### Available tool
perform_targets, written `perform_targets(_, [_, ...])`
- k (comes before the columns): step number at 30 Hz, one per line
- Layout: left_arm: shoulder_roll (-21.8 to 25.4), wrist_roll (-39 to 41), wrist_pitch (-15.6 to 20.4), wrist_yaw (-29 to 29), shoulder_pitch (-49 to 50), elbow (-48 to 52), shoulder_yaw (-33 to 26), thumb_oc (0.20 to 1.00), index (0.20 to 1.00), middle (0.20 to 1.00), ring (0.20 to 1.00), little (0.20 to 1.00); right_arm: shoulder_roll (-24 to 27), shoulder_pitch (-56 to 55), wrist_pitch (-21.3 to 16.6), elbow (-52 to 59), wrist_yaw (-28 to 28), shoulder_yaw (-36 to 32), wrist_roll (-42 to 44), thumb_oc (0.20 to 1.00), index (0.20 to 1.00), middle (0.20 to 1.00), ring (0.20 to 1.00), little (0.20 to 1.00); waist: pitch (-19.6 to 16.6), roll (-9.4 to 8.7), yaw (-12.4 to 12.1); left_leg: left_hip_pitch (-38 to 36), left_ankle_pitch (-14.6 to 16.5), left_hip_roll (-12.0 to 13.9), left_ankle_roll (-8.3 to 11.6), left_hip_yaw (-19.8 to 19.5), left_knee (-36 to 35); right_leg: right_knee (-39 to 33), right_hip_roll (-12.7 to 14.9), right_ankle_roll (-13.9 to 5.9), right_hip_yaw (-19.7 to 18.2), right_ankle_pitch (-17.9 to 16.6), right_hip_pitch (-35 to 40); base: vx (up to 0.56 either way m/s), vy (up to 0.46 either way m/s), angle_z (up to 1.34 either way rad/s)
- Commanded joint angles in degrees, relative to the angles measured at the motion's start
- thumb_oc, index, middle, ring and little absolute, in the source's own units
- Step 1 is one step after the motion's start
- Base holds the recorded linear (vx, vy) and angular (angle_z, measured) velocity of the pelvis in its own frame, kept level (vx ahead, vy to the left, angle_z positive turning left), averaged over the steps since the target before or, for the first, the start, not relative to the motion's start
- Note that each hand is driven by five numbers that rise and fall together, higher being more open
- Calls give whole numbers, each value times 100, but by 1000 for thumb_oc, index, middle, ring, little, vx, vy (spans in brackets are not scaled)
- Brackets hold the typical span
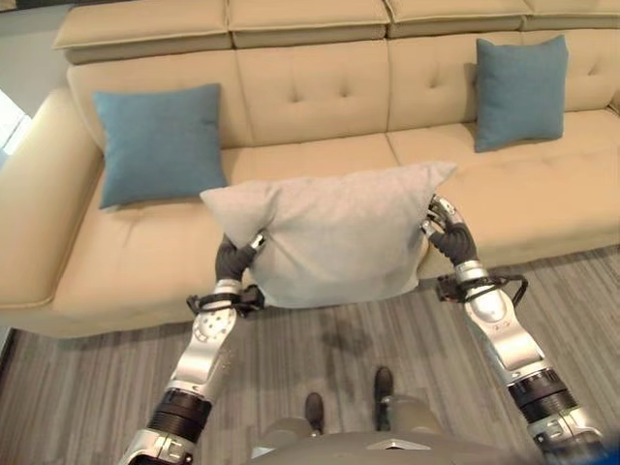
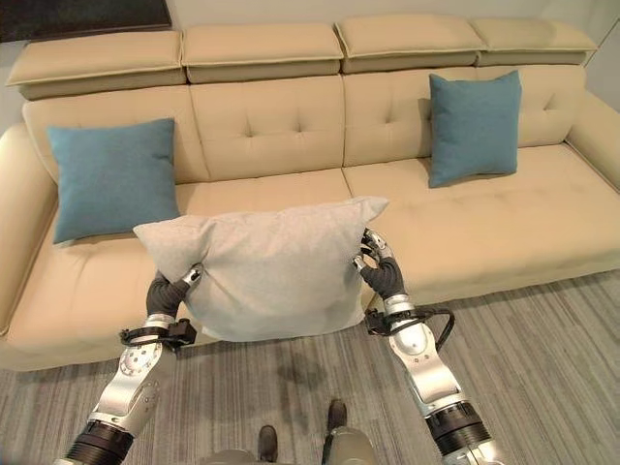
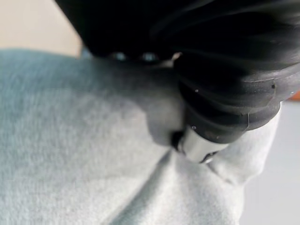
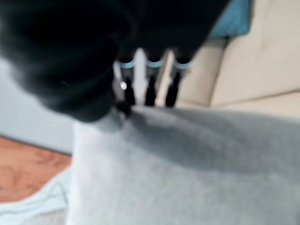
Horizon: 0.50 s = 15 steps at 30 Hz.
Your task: Pick up all the scattered cushions and arrange them neatly on the sofa.
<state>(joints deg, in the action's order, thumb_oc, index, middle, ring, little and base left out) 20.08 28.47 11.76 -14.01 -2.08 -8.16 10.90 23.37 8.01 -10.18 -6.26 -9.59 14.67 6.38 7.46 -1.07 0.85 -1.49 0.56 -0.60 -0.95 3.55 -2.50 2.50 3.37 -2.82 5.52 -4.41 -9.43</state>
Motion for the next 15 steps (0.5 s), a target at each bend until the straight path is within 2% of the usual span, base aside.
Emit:
perform_targets(1, [-180, -88, 523, 425, -472, 633, 324, 200, 200, 200, 200, 200, -84, 231, -498, 419, 70, -98, -26, 200, 200, 200, 200, 200, -258, -227, 4, 113, 401, -104, 270, -426, 629, -9, -201, -282, -202, 239, 280, 151, -152, 21])
perform_targets(2, [-208, -26, 517, 490, -461, 636, 319, 200, 200, 200, 200, 200, -46, 162, -497, 453, 63, -159, -14, 200, 200, 200, 200, 200, -280, -244, 19, 179, 454, -65, 345, -425, 807, -59, -198, -249, -67, 263, 357, 156, -183, 26])
perform_targets(4, [-239, 17, 505, 509, -475, 606, 372, 200, 200, 200, 200, 200, 6, 75, -533, 538, 56, -236, 51, 200, 200, 200, 200, 200, -242, -300, 75, 439, 325, 67, 500, -377, 1497, -136, -218, -153, 54, 306, 542, 124, -166, 42])
perform_targets(5, [-239, 17, 506, 509, -477, 604, 374, 200, 200, 200, 200, 200, 7, 74, -533, 539, 57, -239, 52, 200, 200, 200, 200, 200, -244, -293, 85, 471, 349, 74, 505, -392, 1550, -139, -225, -150, 68, 305, 541, 78, -116, 64])
perform_targets(6, [-246, 73, 509, 532, -489, 591, 397, 200, 200, 200, 200, 200, 26, 52, -535, 547, 55, -258, 82, 200, 200, 200, 200, 200, -195, -315, 73, 643, 283, 74, 556, -426, 1922, -181, -213, -104, 161, 327, 626, 119, -92, 59])
perform_targets(7, [-263, 99, 476, 518, -468, 616, 434, 200, 200, 200, 200, 200, 21, 11, -504, 575, 55, -243, 132, 200, 200, 200, 200, 200, -150, -323, 31, 767, 205, 58, 532, -500, 1978, -226, -224, -56, 211, 384, 746, 168, -102, 47])
perform_targets(10, [-245, 58, 460, 537, -389, 661, 431, 200, 200, 200, 200, 200, 31, -12, -506, 613, 95, -286, 166, 200, 200, 200, 200, 200, -162, -375, 8, 935, 255, 80, 455, -350, 1510, -281, -143, -104, 226, 451, 878, 180, -22, 34])
perform_targets(13, [-245, 5, 432, 538, -449, 592, 506, 200, 200, 200, 200, 200, 17, -15, -509, 609, 61, -337, 185, 200, 200, 200, 200, 200, -192, -302, -41, 1253, -373, 225, 498, -105, 779, -306, -201, -116, 236, 591, 1047, 217, 38, 22])
perform_targets(15, [-252, 5, 439, 539, -456, 581, 512, 200, 200, 200, 200, 200, -8, -14, -515, 555, 47, -319, 198, 200, 200, 200, 200, 200, -188, -276, -71, 1300, -498, 212, 515, -130, 659, -308, -231, -111, 204, 644, 1107, 178, 53, 6])
